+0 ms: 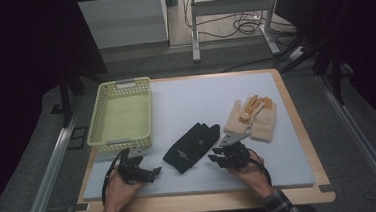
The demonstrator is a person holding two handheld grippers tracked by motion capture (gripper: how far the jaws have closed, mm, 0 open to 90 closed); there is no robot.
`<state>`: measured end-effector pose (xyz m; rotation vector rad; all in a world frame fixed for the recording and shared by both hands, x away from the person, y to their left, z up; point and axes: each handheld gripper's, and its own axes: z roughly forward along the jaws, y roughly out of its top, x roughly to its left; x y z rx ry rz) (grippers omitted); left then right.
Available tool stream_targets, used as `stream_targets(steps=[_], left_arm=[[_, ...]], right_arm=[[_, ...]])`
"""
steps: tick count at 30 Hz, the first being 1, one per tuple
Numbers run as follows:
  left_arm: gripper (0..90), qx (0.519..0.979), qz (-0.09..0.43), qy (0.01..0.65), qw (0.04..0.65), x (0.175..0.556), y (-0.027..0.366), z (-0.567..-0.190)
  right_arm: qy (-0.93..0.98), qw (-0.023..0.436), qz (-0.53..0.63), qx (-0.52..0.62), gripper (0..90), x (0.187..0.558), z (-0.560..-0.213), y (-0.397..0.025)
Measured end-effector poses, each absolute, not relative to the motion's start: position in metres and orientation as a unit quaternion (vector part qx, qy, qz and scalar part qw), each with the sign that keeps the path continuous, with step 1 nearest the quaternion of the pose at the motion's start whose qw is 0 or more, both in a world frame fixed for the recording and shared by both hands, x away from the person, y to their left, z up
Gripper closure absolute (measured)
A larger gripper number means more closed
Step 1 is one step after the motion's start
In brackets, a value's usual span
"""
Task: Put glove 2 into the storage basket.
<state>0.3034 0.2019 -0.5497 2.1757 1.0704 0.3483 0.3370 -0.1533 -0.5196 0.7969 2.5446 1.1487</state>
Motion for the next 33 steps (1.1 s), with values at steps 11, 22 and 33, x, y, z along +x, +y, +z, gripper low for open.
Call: stream_targets(steps=[11,22,33], left_arm=[[0.0,0.842,0.102,0.382,0.367,0.300,0.183,-0.532],[0.0,0.857,0.103,0.352,0.362,0.316,0.140,-0.512],[0.0,0.869,0.112,0.355,0.327,0.352,0.098,-0.515]], right_arm=[[0.851,0.158,0.372,0.336,40.4,0.344,-0.520,-0.208],[0.836,0.203,0.338,0.381,24.1,0.348,-0.528,-0.247],[0.829,0.192,0.351,0.390,21.4,0.350,-0.531,-0.251]])
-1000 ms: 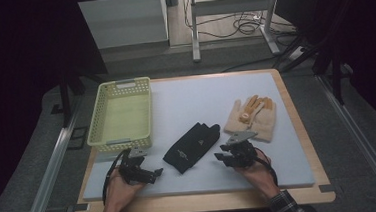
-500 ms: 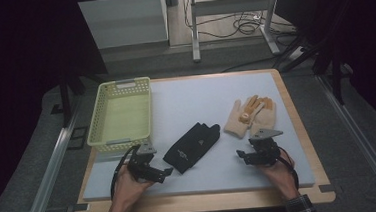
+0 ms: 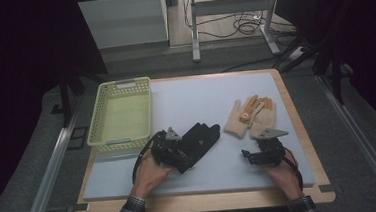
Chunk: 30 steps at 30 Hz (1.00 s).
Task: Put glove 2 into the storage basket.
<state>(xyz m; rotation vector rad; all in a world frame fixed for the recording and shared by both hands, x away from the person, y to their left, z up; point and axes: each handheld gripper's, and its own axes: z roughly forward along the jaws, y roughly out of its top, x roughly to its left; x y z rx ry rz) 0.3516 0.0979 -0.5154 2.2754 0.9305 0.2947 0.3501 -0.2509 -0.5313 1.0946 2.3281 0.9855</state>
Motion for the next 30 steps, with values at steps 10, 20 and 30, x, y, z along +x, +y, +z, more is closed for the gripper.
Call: stream_targets(steps=[10,20,30], left_arm=[[0.0,0.878,0.092,0.353,0.309,0.365,0.074,-0.527],[0.0,0.887,0.099,0.355,0.279,0.363,0.069,-0.533],[32.9,0.895,0.097,0.347,0.261,0.361,0.065,-0.522]], right_arm=[[0.829,0.192,0.352,0.390,21.4,0.350,-0.532,-0.251],[0.829,0.192,0.352,0.390,21.4,0.350,-0.532,-0.251],[0.829,0.193,0.351,0.390,21.3,0.350,-0.532,-0.251]])
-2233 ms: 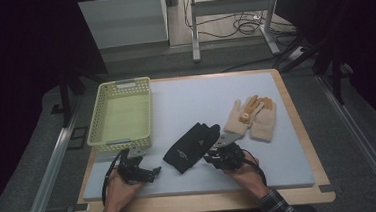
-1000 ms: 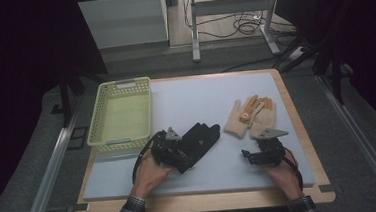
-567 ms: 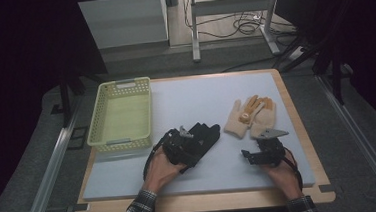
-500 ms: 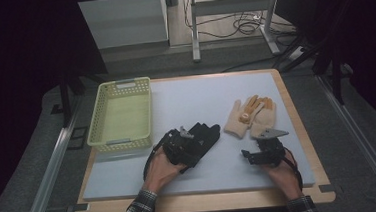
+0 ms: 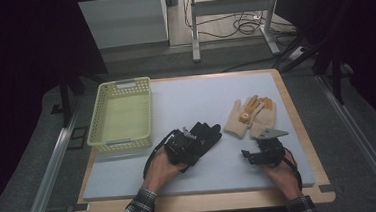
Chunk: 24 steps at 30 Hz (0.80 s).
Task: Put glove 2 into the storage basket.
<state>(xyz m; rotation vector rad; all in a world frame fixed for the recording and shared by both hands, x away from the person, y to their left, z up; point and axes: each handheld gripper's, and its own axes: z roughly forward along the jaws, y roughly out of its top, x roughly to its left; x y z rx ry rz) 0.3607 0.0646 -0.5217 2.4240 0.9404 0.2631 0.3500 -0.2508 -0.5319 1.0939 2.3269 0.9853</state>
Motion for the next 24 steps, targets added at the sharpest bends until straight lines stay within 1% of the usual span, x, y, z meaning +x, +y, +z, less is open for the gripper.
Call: stream_targets(steps=[1,3,4,5,6,9,10,16,24], left_arm=[[32.9,0.895,0.098,0.348,0.263,0.360,0.065,-0.521],[44.5,0.890,0.099,0.355,0.268,0.360,0.067,-0.520],[53.1,0.884,0.100,0.366,0.272,0.361,0.070,-0.520],[56.7,0.884,0.100,0.366,0.272,0.361,0.070,-0.520],[56.7,0.881,0.103,0.372,0.272,0.361,0.071,-0.520],[65.5,0.879,0.108,0.378,0.271,0.361,0.070,-0.519],[68.4,0.876,0.102,0.384,0.273,0.363,0.071,-0.518],[70.0,0.866,0.088,0.400,0.287,0.366,0.074,-0.516],[69.7,0.863,0.107,0.403,0.285,0.371,0.069,-0.499]], right_arm=[[0.829,0.193,0.351,0.390,21.3,0.350,-0.532,-0.251],[0.829,0.193,0.351,0.390,21.3,0.350,-0.532,-0.251],[0.829,0.192,0.351,0.390,21.3,0.350,-0.532,-0.251],[0.829,0.192,0.351,0.390,21.3,0.350,-0.532,-0.251],[0.829,0.193,0.351,0.390,21.3,0.350,-0.532,-0.251],[0.829,0.192,0.351,0.390,21.3,0.350,-0.532,-0.251],[0.829,0.193,0.351,0.390,21.3,0.350,-0.532,-0.251],[0.829,0.192,0.352,0.390,21.3,0.350,-0.532,-0.251],[0.829,0.192,0.352,0.390,21.3,0.350,-0.532,-0.251]])
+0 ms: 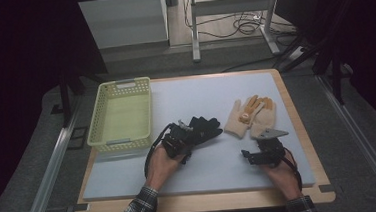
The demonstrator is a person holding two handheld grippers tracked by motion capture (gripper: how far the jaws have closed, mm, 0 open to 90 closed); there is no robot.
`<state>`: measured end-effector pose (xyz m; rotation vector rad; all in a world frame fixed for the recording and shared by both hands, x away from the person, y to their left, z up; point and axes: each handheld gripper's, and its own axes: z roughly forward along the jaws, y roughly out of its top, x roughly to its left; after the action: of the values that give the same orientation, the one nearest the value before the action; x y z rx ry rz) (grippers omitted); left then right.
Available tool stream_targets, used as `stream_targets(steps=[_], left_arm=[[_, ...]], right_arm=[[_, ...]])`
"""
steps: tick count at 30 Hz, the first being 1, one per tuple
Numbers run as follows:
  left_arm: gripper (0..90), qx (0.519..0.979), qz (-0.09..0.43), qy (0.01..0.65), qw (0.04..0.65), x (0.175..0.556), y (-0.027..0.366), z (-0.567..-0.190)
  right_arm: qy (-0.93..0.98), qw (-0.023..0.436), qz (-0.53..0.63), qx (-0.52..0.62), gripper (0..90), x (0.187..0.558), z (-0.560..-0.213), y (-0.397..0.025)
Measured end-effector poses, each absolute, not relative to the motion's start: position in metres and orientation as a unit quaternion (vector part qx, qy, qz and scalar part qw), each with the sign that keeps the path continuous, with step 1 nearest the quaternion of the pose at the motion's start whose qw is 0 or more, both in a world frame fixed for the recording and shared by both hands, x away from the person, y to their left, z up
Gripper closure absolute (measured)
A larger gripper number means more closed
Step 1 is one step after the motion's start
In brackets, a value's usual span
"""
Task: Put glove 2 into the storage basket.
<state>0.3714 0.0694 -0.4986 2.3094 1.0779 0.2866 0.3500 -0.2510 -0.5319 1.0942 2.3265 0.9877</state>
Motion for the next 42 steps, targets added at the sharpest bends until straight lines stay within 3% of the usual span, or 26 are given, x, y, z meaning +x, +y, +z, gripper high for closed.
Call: stream_targets(steps=[22,42], left_arm=[[68.4,0.844,0.150,0.429,0.284,0.401,0.095,-0.435],[68.0,0.772,0.198,0.540,0.271,0.422,0.201,-0.412]], right_arm=[[0.828,0.193,0.352,0.391,21.3,0.350,-0.532,-0.251],[0.828,0.194,0.353,0.390,21.3,0.350,-0.532,-0.251]])
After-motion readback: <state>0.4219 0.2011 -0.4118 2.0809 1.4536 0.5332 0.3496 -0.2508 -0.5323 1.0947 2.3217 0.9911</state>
